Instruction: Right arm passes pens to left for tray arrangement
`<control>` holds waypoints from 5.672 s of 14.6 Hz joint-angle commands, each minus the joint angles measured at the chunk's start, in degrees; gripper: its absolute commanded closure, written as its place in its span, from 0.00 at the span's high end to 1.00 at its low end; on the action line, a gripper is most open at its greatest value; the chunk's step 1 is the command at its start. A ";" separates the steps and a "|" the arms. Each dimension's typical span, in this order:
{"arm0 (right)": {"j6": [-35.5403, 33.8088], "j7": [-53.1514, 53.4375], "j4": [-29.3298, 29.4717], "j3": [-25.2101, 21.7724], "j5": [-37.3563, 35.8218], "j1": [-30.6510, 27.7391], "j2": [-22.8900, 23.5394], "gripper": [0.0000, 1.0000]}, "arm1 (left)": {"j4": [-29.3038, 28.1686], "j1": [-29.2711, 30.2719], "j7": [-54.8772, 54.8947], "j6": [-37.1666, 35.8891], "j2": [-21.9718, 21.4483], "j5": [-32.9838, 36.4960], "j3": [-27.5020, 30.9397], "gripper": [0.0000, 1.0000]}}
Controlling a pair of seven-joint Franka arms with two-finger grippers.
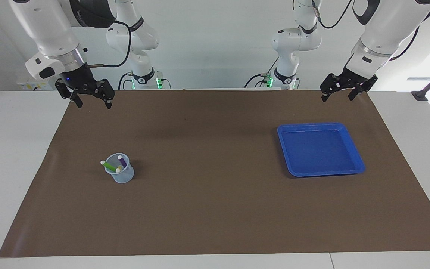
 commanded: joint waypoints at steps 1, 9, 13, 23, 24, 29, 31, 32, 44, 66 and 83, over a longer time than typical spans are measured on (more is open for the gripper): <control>-0.69 -0.65 0.02 0.25 -0.41 -0.53 -0.56 1.00 | 0.17 0.31 0.62 -0.97 -0.55 -0.51 0.16 1.00; 3.67 -0.31 -1.30 -0.98 -0.32 -0.70 -0.82 1.00 | 0.17 0.31 0.62 -0.97 -0.55 -0.51 0.16 1.00; 11.86 5.39 -4.73 -0.46 -0.67 -0.62 1.89 1.00 | 0.17 0.31 0.62 -0.97 -0.55 -0.51 0.16 1.00; 31.36 25.45 -14.38 2.44 -1.11 -0.18 9.20 0.81 | 0.17 0.31 0.62 -0.97 -0.55 -0.51 0.16 1.00; 32.86 25.54 -15.44 2.44 -1.11 -0.18 9.72 0.79 | 0.17 0.31 0.62 -0.97 -0.55 -0.51 0.16 1.00; 38.14 26.42 -20.18 3.32 -1.11 -0.18 9.73 0.73 | 0.17 0.31 0.62 -0.97 -0.55 -0.51 0.16 1.00; 39.73 26.42 -21.69 3.32 -1.11 -0.18 9.20 0.72 | 0.17 0.31 0.62 -0.97 -0.55 -0.51 0.16 1.00; 40.52 26.42 -22.13 3.32 -1.11 -0.18 9.20 0.68 | 0.17 0.31 0.62 -0.97 -0.55 -0.51 0.16 1.00; 39.31 25.63 -19.76 3.23 -1.11 -0.26 7.98 0.00 | 0.17 0.31 0.70 -0.97 -0.55 -0.51 0.16 1.00; 36.22 84.83 1.68 25.71 27.63 -0.26 7.62 0.00 | 0.34 -1.63 -27.34 2.78 -2.40 -19.19 -2.04 1.00; 37.98 99.54 4.94 34.79 26.23 0.44 10.17 0.00 | -10.90 -8.92 -76.46 21.79 -1.43 -40.41 -3.01 0.99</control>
